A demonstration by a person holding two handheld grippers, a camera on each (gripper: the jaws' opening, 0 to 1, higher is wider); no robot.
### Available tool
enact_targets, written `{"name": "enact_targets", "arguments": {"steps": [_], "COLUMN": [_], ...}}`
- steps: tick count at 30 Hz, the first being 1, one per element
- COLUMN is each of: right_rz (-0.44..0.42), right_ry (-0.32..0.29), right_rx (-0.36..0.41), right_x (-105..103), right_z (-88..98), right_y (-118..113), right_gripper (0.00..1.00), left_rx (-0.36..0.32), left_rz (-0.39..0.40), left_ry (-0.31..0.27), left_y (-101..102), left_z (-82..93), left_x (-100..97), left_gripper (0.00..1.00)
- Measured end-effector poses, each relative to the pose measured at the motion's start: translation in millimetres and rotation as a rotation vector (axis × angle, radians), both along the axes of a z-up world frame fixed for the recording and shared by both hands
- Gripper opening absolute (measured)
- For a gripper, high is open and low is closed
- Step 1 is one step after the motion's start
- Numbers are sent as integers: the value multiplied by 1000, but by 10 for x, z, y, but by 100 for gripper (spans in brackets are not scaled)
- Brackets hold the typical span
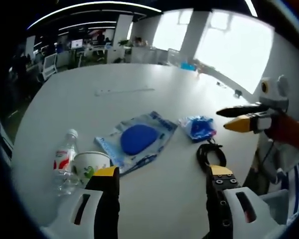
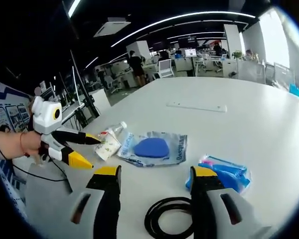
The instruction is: Arrange the tabletop items into an orderly group along one side of the table until the central work area is clear of visible clutter.
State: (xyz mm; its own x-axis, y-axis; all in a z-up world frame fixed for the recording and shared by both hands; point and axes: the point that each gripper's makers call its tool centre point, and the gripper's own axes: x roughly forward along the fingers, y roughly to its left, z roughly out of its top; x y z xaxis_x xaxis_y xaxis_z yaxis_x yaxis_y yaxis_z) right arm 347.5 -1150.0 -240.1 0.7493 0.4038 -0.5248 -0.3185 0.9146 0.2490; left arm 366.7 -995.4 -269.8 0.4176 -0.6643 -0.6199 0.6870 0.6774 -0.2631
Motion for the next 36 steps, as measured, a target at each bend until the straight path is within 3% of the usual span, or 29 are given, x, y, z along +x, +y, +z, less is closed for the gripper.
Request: {"name": "enact_targets", "arguments": {"steps": [25,36], "right_rz": [44,60], "right_ry": [-18,-13], "right_rx": [-26,-33], "right_x": [320,380], "right_z": [89,48], "right_y": [6,34], "right_gripper": [53,52], "left_rx": [-20,-21], "left_rz": [41,48], "left_ry": [12,9], "left_y": [27,41], "left_z": [-30,-16], "left_x": [80,168], "left_gripper": [66,65]}}
